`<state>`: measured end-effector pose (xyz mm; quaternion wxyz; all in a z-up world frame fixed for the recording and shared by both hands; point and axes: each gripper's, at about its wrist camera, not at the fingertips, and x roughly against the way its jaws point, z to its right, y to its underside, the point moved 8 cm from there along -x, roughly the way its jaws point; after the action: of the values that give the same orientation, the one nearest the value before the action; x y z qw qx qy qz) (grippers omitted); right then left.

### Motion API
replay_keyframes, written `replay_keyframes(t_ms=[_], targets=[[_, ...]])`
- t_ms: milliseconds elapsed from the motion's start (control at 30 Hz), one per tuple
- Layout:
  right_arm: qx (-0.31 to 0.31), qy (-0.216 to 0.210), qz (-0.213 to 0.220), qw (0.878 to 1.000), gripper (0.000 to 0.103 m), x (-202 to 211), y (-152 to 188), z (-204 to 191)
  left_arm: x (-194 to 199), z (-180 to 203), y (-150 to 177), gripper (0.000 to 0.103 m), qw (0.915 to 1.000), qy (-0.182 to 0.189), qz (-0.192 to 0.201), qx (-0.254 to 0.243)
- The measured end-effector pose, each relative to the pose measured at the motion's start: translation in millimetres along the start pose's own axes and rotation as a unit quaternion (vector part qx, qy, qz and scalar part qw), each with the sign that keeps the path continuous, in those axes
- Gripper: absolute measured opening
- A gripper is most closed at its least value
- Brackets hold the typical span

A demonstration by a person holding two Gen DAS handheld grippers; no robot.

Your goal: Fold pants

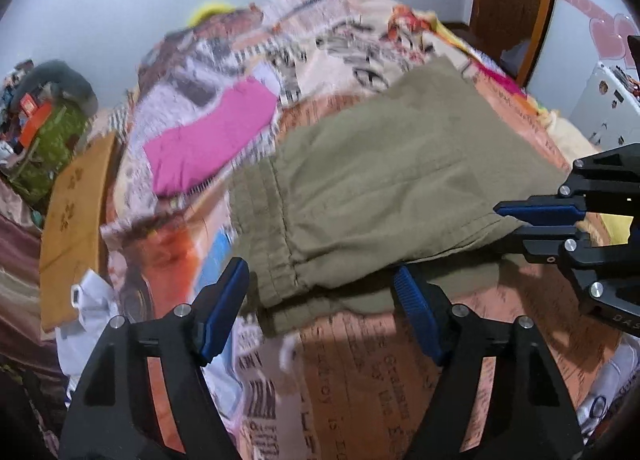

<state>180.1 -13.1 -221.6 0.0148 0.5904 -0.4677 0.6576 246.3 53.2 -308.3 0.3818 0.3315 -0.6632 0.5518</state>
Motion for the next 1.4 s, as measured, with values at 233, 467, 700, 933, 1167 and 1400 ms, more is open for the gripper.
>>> replay_keyframes(t_ms=[233, 467, 700, 933, 1167, 1400], targets=[[-0.026, -0.015, -0.033, 0.999, 0.03, -1, 13, -2, 5, -11, 22, 0.075, 0.9994, 0.015, -0.019, 0.025], [-0.077, -0.014, 0.002, 0.997, 0.034, 29, 9, 15, 40, -26, -8, 0.075, 0.9973, 0.026, 0.042, 0.054], [-0.153, 0.014, -0.013, 0.988, 0.045, 20, 21, 53, 15, -13, -27, 0.077, 0.9978, 0.027, 0.028, 0.053], [-0.183, 0.03, -0.044, 0.982, 0.05, 14, 55, 76, -27, -11, -2, 0.083, 0.999, 0.003, -0.005, 0.043], [-0.194, 0.05, -0.046, 0.979, 0.06, 31, 70, 89, -20, -28, 6, 0.086, 0.9973, 0.004, -0.007, 0.073], [-0.19, 0.053, -0.031, 0.98, 0.06, 46, 57, 99, 1, -48, -19, 0.087, 0.9953, -0.015, 0.022, 0.093]])
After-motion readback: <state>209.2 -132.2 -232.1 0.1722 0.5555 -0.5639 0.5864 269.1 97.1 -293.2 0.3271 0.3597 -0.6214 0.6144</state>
